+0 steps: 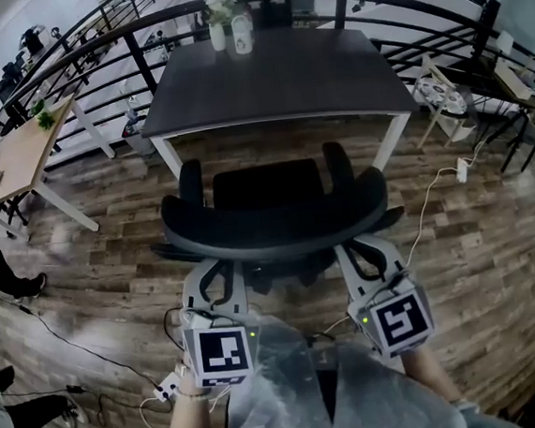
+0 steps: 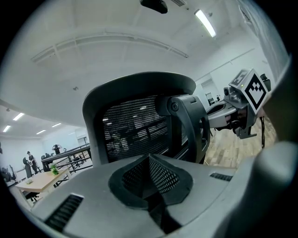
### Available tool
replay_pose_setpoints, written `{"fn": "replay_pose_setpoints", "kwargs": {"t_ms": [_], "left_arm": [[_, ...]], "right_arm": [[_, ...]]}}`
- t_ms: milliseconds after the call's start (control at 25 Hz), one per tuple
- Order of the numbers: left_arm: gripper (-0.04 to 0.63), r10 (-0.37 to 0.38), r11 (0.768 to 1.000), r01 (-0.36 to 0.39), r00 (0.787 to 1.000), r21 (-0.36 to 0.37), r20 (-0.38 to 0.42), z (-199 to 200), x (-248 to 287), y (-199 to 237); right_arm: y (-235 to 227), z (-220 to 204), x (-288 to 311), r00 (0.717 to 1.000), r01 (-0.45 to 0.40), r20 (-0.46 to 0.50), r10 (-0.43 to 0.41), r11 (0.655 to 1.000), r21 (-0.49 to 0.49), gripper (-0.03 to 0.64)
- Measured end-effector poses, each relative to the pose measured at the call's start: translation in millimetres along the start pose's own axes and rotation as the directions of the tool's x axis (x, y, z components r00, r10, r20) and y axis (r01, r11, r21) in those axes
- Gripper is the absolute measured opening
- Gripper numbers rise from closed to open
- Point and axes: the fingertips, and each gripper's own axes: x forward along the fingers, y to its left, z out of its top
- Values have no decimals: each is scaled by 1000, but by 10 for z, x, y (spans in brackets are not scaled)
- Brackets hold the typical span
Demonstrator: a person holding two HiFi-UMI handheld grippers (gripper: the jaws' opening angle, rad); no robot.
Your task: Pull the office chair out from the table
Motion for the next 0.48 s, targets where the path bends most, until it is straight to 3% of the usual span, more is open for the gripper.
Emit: {"fn": "replay_pose_setpoints", "kwargs": {"t_ms": [480], "left_arm": [[11, 5, 1000, -5, 1000, 4, -2, 3, 21, 36]], "right_arm": [[-5, -2, 41, 1000, -4, -3, 4, 1000, 0, 3]]}}
